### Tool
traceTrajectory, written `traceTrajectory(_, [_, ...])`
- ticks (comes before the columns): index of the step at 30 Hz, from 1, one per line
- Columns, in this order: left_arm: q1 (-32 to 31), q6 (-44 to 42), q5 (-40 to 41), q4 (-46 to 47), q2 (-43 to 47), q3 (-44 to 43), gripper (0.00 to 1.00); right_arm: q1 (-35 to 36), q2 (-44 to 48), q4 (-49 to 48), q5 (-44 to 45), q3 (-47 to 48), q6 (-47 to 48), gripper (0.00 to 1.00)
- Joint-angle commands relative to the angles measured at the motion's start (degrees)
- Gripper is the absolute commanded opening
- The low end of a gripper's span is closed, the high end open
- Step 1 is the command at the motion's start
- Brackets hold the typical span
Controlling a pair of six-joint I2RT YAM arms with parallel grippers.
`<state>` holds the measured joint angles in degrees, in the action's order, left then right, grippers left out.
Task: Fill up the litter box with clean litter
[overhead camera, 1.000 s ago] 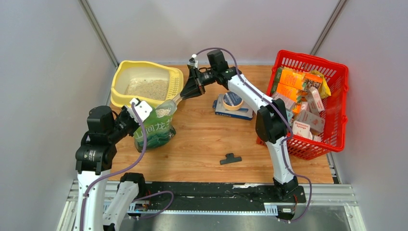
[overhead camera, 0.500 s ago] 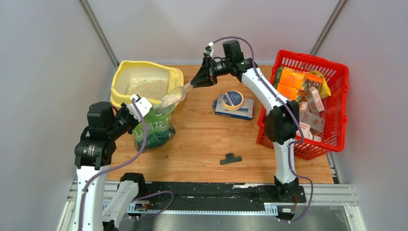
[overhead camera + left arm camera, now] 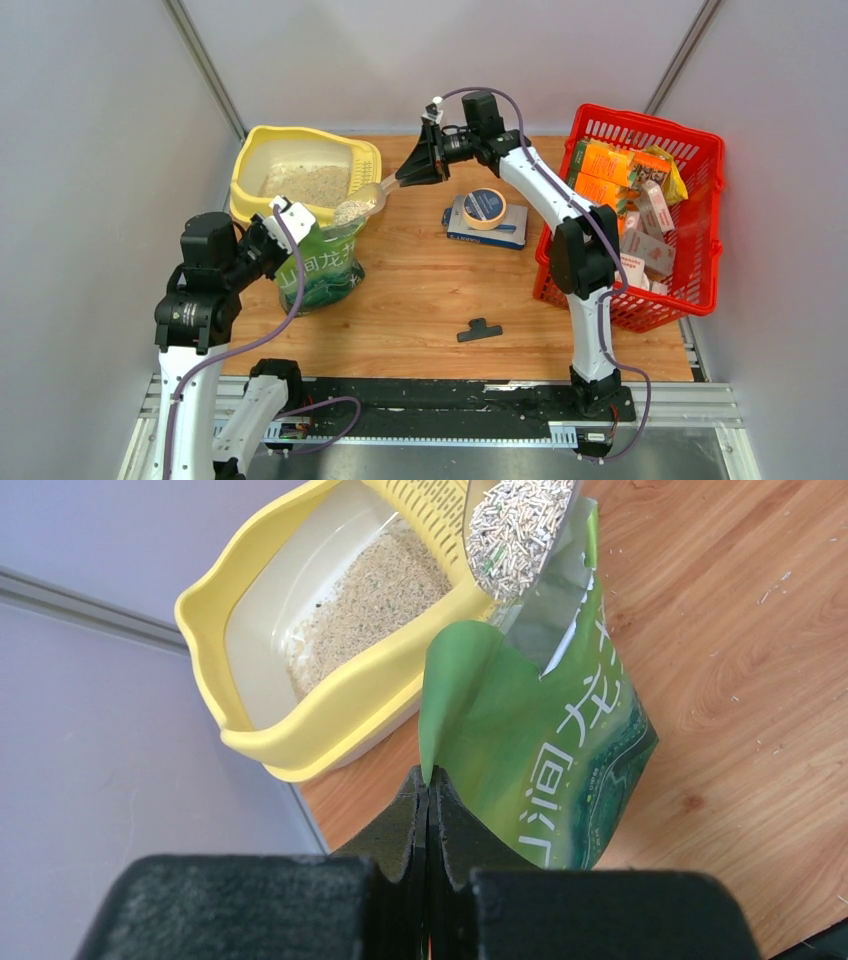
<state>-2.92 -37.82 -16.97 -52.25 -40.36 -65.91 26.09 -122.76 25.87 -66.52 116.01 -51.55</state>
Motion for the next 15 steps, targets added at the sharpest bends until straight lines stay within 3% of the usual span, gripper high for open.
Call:
traceTrajectory(1, [0.37, -0.94, 1.15, 4.79, 2.04, -2.47, 0.00, -0.07, 0.07, -8.11, -3.00, -1.66, -4.87, 0.00])
traceTrajectory(6, [0.37, -1.90, 0.63, 1.89, 2.21, -2.82, 0.00, -0.16, -5.02, -12.84, -1.77, 4.57, -8.73, 0.00])
traceTrajectory(15, [0.37, -3.13, -0.61, -4.52, 0.72, -4.84, 0.00, 0.19, -23.03, -21.63, 6.57, 25.05, -10.77, 0.00])
